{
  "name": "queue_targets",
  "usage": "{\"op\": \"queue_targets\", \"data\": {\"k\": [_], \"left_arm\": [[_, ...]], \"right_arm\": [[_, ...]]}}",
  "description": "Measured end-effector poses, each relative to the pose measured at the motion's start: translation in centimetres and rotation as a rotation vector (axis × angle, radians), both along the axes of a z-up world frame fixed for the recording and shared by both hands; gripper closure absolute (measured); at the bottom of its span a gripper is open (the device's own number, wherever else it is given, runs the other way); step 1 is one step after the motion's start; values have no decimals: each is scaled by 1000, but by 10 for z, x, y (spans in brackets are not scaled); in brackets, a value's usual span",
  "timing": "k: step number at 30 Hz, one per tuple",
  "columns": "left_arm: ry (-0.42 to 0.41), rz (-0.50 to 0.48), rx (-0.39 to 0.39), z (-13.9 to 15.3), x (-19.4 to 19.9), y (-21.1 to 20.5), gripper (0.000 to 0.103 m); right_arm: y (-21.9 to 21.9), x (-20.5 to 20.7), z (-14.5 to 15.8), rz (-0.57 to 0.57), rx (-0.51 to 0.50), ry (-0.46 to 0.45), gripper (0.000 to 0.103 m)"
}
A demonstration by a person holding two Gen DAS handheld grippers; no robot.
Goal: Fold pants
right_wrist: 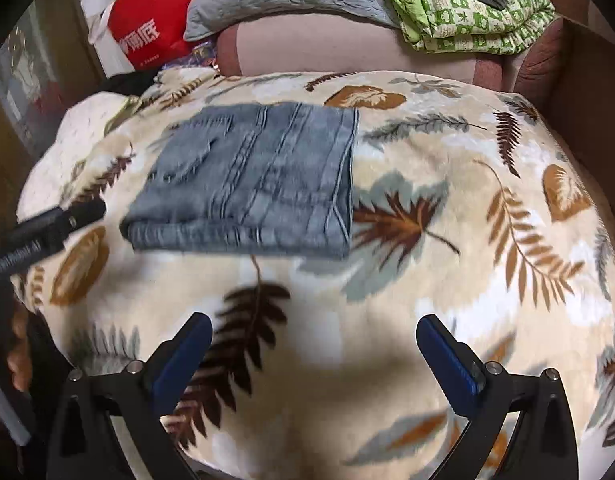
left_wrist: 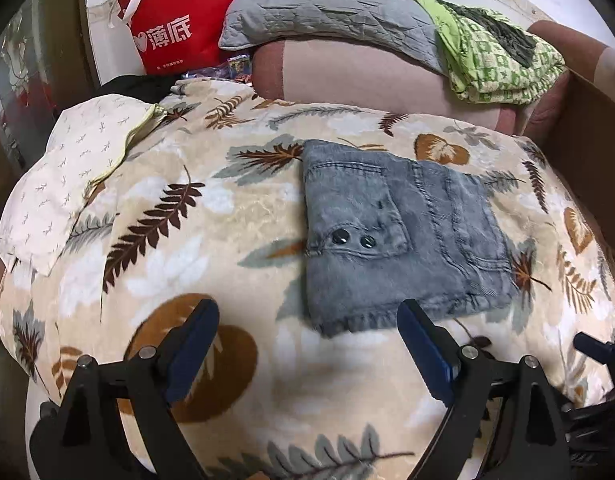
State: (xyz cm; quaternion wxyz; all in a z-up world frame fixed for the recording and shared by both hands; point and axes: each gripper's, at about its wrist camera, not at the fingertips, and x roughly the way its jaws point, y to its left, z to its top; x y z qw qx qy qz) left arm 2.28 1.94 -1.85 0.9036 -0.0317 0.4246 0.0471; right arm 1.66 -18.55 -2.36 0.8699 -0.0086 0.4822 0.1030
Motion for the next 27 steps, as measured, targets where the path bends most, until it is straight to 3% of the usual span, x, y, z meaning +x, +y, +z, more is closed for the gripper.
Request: {"op": "queue_targets", "data": {"k": [7, 14, 19, 27], "left_arm": [[-38, -33, 14, 17, -14, -10, 12], [-50, -36, 19, 25, -14, -13, 12], [-50, -37, 26, 24, -15, -14, 12], [-18, 35, 17, 6, -13, 14, 12]], "right_arm": [[9, -12, 11, -5, -100, -70, 0], [5, -2, 37, -40, -100, -146, 0], [8, 2, 40, -54, -106, -169, 0], [9, 26, 24, -50, -1, -81, 0]]}}
